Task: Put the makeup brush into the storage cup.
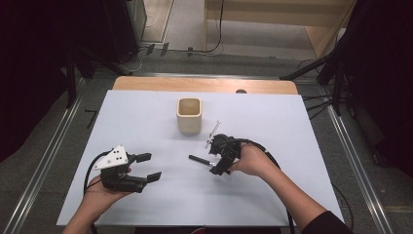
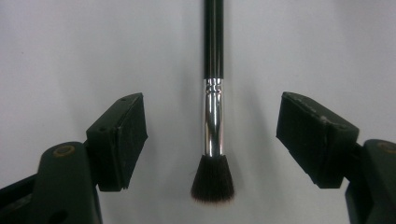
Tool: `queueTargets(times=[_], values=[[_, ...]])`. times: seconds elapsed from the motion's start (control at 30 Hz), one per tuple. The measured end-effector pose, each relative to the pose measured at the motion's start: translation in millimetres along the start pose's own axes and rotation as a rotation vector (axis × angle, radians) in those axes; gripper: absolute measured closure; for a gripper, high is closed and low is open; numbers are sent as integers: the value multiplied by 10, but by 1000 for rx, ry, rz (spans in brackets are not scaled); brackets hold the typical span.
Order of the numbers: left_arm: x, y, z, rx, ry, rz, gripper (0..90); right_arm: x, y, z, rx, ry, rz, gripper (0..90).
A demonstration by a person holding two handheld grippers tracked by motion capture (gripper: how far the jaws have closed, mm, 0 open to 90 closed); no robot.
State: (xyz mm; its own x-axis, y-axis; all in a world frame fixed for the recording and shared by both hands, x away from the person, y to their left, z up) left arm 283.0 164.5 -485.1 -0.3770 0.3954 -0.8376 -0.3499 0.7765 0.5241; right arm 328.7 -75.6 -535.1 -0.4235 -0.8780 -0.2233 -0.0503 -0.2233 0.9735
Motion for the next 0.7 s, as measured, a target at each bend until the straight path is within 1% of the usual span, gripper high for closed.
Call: queueTargets(times=[0.07,0.1,0.2,0.23,0.3,0.43,0.47,0.53,0.57,0.63,0.7], values=[[0,0,0,0,0,0,248,0,-25,0,1,2,4,260],[1,1,0,0,-1,1,248,3,-36,6,1,-7,10,261],[1,0,1,1,-1,1,248,-2,-81,4,1,1,8,273],[2,1,3,1,-2,2,248,-3,-95,6,3,-5,11,276],[2,1,3,1,-2,2,248,-2,-128,-2,5,7,20,294],[0,1,1,0,-1,1,248,-3,-172,-2,8,-7,42,337],[1,1,2,0,-1,1,248,-9,-183,-18,17,0,45,343],[1,3,4,0,-2,2,248,-13,-195,-28,35,-7,50,350],[1,3,3,0,-2,2,248,-13,-204,-42,41,-1,57,367],[1,3,3,0,-2,2,248,-9,-217,-43,45,-6,66,400],[1,2,2,1,-1,2,248,-7,-233,-44,50,-1,74,436]])
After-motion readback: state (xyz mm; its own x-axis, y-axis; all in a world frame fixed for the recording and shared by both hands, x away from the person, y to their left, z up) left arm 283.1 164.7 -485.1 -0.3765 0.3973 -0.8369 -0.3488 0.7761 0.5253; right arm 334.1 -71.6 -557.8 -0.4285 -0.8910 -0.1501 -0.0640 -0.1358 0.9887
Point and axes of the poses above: each handheld gripper's, and its own axes: y roughly backward along the jaws, x roughly out of its underside, z roughly to its left, the point moved 8 cm from there along -y, roughly forward along the jaws, and after that the axes turned 3 degrees about z, right-handed, at the moved point
